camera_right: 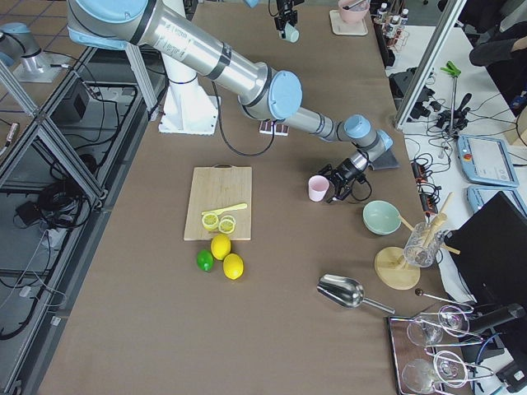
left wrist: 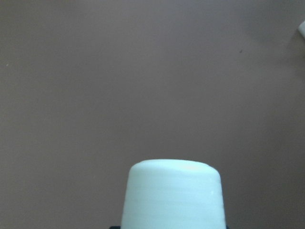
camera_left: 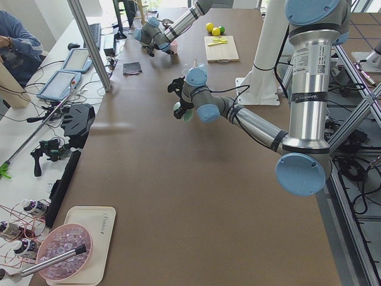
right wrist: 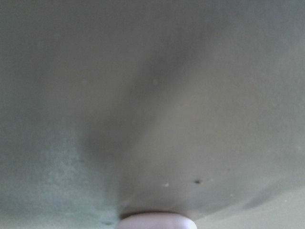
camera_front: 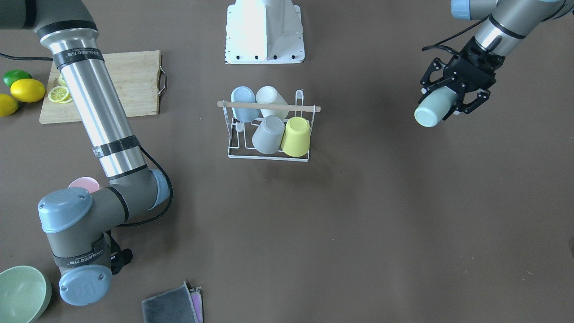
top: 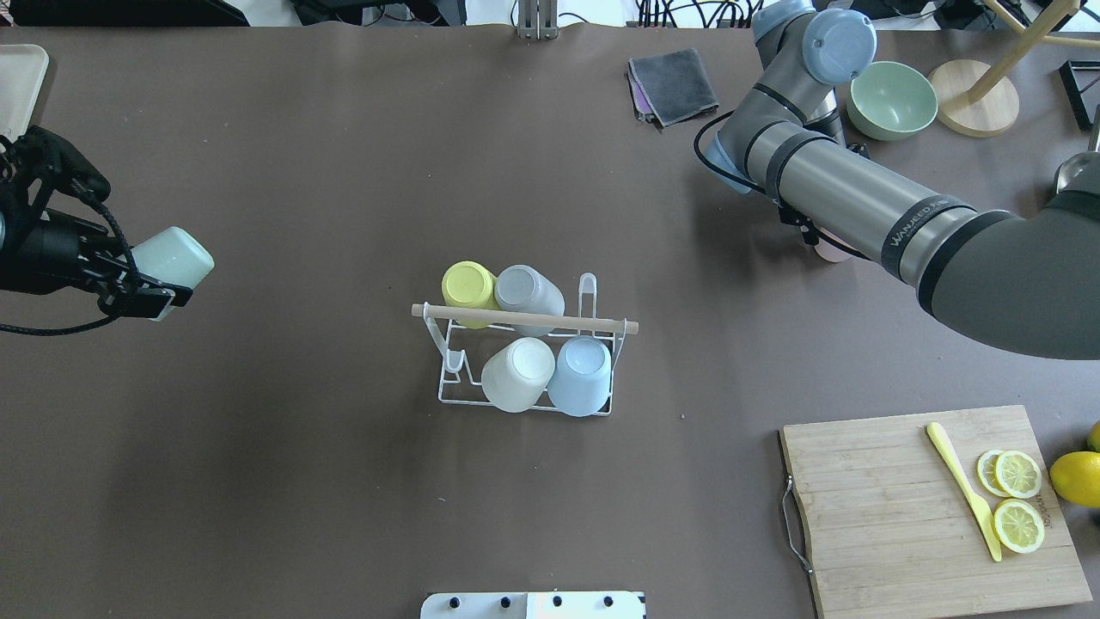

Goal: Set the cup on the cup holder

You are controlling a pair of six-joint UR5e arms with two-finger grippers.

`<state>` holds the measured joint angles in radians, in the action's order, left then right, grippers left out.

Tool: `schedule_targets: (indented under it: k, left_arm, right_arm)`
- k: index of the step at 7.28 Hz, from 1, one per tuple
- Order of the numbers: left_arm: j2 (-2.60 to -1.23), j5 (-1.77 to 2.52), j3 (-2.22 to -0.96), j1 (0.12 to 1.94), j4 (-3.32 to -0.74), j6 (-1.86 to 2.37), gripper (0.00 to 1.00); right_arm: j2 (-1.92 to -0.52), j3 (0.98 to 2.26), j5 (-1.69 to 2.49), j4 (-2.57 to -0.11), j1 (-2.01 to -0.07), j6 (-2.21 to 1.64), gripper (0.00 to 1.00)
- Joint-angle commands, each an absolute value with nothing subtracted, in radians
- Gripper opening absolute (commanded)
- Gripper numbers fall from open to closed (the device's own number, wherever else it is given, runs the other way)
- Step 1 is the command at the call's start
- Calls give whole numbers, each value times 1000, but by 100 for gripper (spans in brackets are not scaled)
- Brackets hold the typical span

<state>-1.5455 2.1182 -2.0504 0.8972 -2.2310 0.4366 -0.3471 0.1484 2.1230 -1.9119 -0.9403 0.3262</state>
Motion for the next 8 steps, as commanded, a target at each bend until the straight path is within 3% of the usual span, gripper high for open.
schedule_targets:
  k: [1,5,6,7,8]
  left_arm:
    - [-1525,1896,-2028,800,-2614,528,19]
    - [-1552,1284,-2025,361,-2928,517,19]
    - [-1568,1190,-2025,297,-2959,512,23]
    - [-1601,1061,-2023,211,-2985,436,24]
    - [-1621,943,-2023,148,-2987,320,23]
  right_arm:
    - [-341,144,2122,-1940,-940,344,100]
    - [-339,140,2108,-1948,-928,348,100]
    - [-339,140,2108,-1947,-927,348,96]
    - [-339,140,2108,-1948,-925,348,74]
    - [-339,140,2105,-1947,-927,351,44]
